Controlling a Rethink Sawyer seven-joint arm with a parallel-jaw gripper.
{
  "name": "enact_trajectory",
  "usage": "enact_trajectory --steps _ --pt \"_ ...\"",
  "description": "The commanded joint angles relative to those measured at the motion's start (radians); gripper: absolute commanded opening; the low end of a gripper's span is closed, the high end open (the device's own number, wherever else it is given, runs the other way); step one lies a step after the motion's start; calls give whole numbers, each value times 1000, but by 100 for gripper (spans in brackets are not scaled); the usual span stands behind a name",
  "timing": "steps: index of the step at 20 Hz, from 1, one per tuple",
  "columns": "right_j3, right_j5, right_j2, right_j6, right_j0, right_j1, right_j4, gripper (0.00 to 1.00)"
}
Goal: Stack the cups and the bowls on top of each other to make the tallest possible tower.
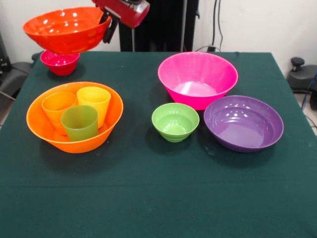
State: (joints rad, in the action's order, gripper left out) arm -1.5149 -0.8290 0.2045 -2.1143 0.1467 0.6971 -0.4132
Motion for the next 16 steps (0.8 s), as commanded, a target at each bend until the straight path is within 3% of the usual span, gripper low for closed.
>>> enact_trajectory --steps 1,9,16 --pt "140 -117 -52 -6 -11 -135 -34 0" --pt "221 -12 -54 -92 -2 -255 -3 0" --pt "323 -98 -23 -53 -30 -307 -25 0"
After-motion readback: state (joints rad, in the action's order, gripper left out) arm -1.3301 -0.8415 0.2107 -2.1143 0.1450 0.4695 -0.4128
